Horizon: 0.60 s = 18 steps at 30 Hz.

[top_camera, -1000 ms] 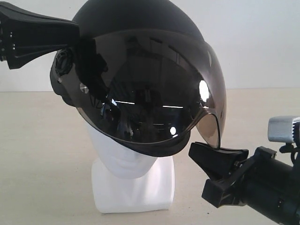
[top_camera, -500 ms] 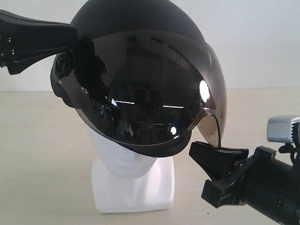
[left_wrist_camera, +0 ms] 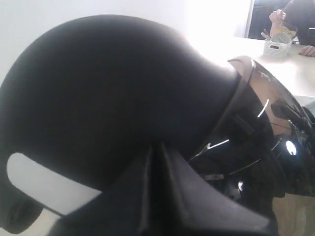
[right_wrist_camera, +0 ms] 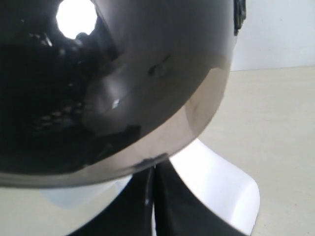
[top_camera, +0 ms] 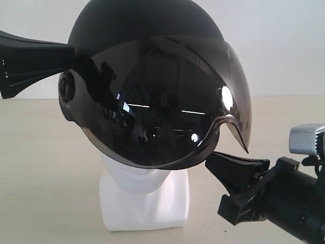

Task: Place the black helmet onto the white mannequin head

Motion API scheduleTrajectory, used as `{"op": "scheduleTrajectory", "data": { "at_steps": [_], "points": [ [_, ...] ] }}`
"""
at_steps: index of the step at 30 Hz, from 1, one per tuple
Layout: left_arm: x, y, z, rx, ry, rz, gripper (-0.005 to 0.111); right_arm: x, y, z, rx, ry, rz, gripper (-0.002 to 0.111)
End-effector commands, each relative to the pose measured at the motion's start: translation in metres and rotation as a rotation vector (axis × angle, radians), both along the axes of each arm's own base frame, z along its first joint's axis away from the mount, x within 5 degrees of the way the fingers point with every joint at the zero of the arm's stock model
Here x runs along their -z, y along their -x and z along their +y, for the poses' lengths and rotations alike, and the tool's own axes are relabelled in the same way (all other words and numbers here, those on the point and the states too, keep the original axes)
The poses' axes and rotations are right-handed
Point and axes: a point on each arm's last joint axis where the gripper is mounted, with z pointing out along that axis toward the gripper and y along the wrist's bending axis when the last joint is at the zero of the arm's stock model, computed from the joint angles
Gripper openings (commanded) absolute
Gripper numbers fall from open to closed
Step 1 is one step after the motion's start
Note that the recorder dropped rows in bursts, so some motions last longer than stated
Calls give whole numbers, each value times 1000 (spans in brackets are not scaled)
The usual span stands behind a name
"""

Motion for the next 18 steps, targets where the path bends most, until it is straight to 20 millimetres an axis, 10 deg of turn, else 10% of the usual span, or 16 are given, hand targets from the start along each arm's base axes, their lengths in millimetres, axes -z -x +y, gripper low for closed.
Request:
{"op": "scheduleTrajectory", "data": {
  "at_steps": [1,18],
  "points": [
    [36,-7,6,-43,-216,46,4,-3,0,1,-5,6,-27,0],
    [37,-9,8,-67,-218,52,4,-22,0,-5,39,92,-76,0]
  ]
}}
